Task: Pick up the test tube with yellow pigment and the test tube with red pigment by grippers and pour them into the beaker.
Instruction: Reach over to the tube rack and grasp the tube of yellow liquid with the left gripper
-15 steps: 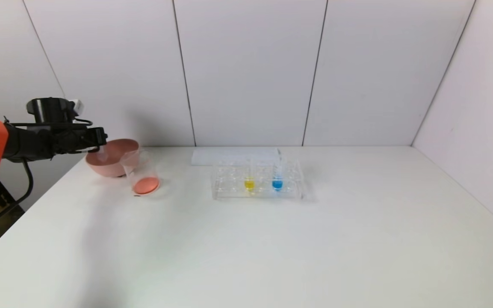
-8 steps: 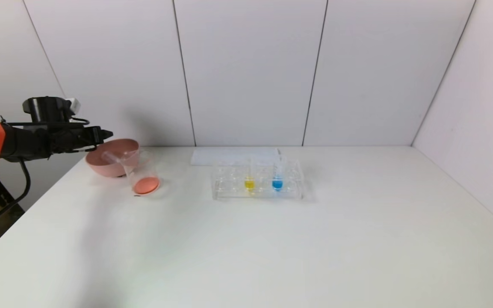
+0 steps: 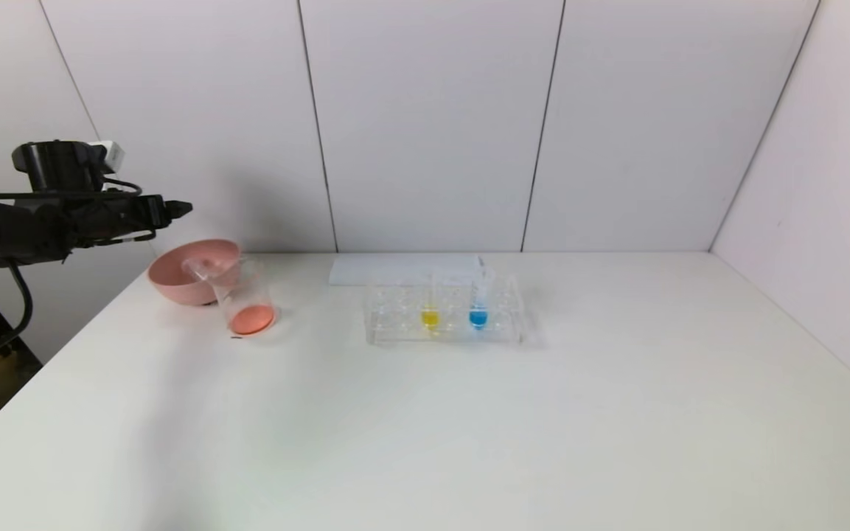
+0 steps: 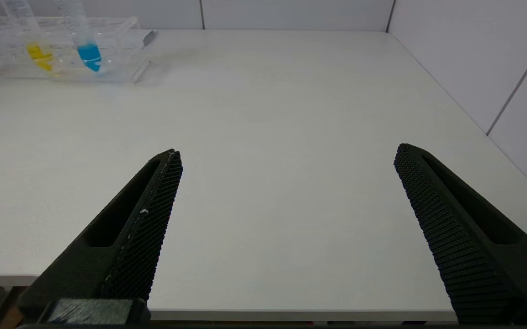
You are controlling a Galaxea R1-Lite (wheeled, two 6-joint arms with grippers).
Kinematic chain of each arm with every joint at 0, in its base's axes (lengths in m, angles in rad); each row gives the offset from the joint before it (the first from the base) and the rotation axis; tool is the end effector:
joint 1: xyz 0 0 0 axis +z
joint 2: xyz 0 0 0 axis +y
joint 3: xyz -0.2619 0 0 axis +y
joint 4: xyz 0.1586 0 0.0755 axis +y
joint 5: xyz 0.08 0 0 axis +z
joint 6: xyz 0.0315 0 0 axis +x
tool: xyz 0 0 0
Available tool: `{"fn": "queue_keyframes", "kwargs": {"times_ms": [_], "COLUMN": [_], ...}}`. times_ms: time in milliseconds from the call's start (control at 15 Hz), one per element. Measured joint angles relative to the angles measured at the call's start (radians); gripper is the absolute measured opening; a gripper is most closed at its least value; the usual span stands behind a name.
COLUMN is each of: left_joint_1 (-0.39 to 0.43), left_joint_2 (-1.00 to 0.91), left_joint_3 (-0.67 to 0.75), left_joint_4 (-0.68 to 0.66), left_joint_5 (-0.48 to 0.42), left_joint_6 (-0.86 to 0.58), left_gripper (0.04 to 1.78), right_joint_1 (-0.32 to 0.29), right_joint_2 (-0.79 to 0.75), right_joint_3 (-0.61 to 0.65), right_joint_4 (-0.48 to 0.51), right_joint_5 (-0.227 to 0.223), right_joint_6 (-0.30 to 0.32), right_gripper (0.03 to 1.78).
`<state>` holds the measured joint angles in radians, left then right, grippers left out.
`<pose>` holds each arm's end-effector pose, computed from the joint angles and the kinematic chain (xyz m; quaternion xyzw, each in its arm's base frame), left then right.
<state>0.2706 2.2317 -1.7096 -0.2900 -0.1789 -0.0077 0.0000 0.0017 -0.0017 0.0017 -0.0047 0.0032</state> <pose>0.4293 0.1133 0.1676 -0.0296 0.1127 0.0460 0.9921 0.0082 -0.0001 0.0758 0.0016 0.0008 -0.0024 1.0000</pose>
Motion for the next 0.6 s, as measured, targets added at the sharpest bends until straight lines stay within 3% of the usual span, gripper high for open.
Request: {"fn": "queue_keyframes", "kwargs": {"times_ms": [600], "left_joint_1": [-0.096], "left_joint_2": [-0.178], "left_joint_3": [0.043], "left_joint_4": [0.013], "left_joint_5": [0.009], "left_joint_6": [0.041], "left_gripper": [1.76], "right_joint_1": [0.0], "right_joint_2": [0.0], "right_joint_3": [0.0], "right_joint_4": [0.0], "right_joint_5": [0.0], "right_joint_6": [0.0], "right_gripper": [1.7]}}
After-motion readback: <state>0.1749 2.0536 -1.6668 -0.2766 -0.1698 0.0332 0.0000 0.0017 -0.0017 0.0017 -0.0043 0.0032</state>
